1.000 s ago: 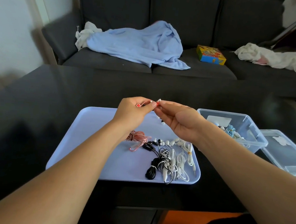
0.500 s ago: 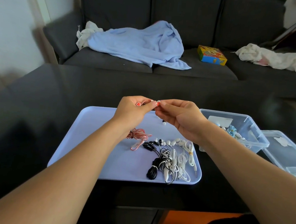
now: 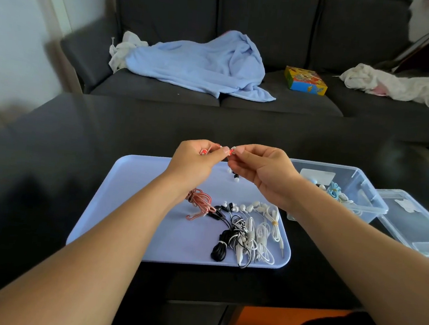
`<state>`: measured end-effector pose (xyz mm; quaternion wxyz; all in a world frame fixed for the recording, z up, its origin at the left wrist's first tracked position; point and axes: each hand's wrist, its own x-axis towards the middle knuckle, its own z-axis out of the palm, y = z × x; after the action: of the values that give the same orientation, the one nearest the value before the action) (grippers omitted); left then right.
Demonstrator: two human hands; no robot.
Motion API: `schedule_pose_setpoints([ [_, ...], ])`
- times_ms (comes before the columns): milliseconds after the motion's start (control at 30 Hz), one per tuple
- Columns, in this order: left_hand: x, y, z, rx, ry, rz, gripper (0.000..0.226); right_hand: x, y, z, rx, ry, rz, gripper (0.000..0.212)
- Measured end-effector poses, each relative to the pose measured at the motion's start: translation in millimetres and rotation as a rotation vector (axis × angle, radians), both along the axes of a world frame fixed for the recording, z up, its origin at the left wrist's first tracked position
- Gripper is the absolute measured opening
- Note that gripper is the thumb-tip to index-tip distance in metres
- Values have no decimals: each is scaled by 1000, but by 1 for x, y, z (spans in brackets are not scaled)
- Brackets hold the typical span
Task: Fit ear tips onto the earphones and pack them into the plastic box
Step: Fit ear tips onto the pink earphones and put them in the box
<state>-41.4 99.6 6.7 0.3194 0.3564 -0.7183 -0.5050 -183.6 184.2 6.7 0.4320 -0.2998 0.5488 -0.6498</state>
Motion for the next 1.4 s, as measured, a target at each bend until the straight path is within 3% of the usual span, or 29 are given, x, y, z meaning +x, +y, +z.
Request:
schedule_pose_setpoints([
  [567,-2,-4,-4,23,11,6,27,3,1,1,-47,471,-43,12],
  [933,0,-4,-3,63,34,-29,20,1,0,4,-47,58,-32,12],
  [1400,1,-3,-1,-20,3,0,24,4,0,3,8,96,-2,18],
])
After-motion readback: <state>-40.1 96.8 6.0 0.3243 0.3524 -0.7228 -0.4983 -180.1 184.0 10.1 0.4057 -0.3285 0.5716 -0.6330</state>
